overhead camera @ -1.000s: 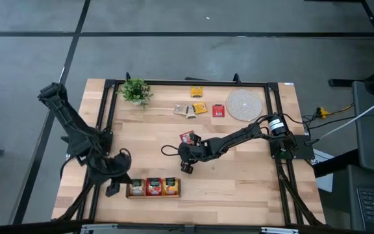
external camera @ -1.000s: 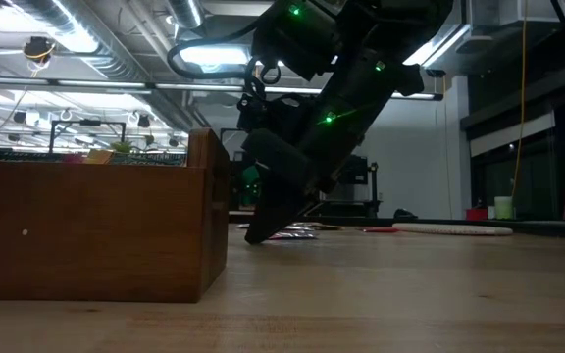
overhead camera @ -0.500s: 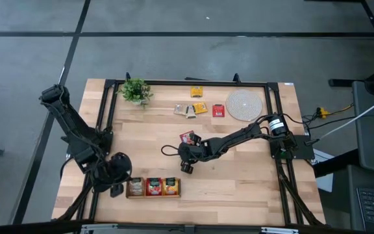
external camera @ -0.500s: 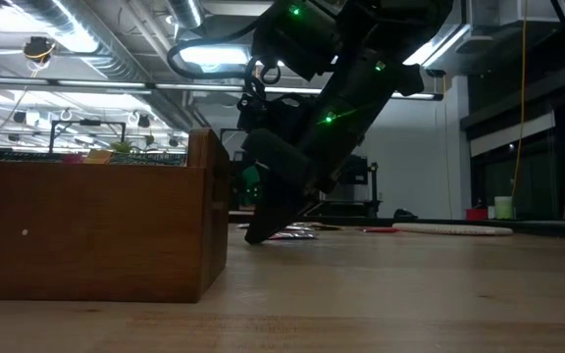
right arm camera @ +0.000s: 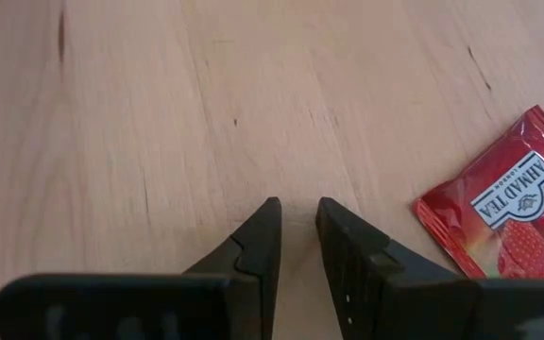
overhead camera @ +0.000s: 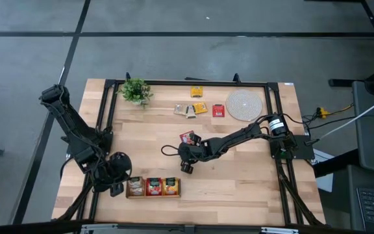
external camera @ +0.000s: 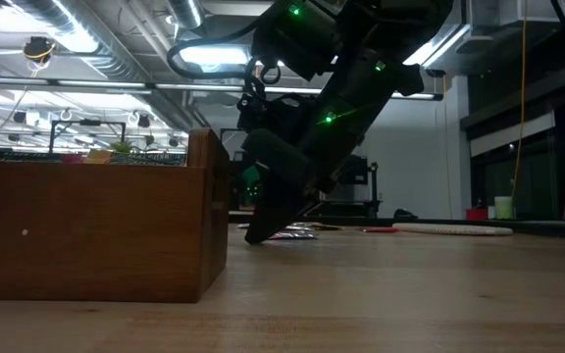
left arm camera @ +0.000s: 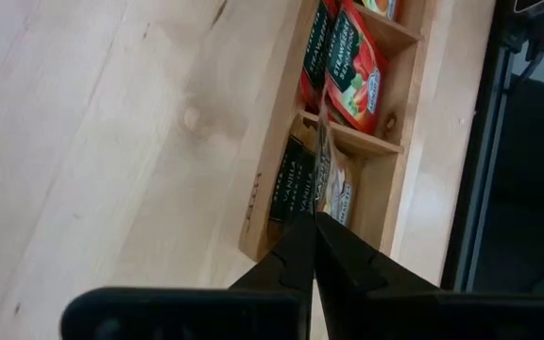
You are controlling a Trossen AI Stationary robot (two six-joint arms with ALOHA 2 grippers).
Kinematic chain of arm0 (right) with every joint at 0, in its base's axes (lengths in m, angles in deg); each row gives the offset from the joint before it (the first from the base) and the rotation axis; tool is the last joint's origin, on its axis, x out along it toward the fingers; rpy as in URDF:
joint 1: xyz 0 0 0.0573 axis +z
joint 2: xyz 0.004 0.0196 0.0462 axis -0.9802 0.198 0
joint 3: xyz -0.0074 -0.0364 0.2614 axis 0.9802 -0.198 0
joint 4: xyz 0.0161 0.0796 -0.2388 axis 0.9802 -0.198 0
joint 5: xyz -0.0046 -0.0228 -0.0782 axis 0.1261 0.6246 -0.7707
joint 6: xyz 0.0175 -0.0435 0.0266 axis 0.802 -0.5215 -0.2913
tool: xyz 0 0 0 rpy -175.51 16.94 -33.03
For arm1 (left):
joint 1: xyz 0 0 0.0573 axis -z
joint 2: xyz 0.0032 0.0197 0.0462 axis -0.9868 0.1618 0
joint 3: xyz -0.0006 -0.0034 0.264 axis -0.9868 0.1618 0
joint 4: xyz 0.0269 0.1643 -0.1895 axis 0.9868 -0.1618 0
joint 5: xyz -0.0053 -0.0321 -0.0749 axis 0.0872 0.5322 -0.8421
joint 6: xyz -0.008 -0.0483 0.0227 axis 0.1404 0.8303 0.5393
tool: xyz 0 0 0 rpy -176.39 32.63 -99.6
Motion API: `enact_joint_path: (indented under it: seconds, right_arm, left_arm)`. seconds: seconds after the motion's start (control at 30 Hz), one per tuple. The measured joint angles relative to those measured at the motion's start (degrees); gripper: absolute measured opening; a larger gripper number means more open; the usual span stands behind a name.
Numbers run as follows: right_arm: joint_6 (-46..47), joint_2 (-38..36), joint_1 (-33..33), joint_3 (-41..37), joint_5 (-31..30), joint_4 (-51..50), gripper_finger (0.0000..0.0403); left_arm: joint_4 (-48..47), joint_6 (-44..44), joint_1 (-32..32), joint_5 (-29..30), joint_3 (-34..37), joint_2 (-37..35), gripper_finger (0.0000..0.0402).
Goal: Pick & Place Tea
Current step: Put the brown tea bag into the left section of the wooden organizer, then put the red tea bag into the middle section of the wooden organizer
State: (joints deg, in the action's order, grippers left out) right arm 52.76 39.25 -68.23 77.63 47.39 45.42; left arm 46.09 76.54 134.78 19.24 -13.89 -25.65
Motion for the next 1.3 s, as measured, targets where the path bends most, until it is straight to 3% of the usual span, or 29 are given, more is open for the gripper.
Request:
enact_joint_path:
  seconds: [0.27,0.73,0.9,1.03,1.17,1.3]
  right_arm:
    - [0.02,0.00,0.00,0.02,0.00,0.02,0.0080]
    - [0.00,0.00,0.00,0.02,0.00,0.32,0.0080]
    - [-0.40,0.00,0.00,0.02,0.00,0.30,0.0080]
    - [-0.48,-0.26,0.00,0.02,0.03,0.07,0.0080]
    - [0.49,-3.49,-0.14,-0.15,0.75,-6.43,0.0080]
    - [5.99,-9.14,0.36,-0.03,-4.56,-14.96,0.0080]
  left_arm:
    - [0.00,0.08,-0.02,0.11,0.00,0.00,0.0011]
    - [-0.34,-0.51,-0.07,0.76,0.00,0.00,0.0063]
    - [-0.66,-1.11,-1.31,7.14,0.02,0.00,0.0064]
    - [-1.43,-3.58,-5.10,11.41,0.01,0.00,0.0057]
    - [-1.51,-13.19,-12.16,11.45,0.02,0.00,0.0051]
    - [-1.45,-21.30,-21.05,11.68,0.02,0.00,0.0047]
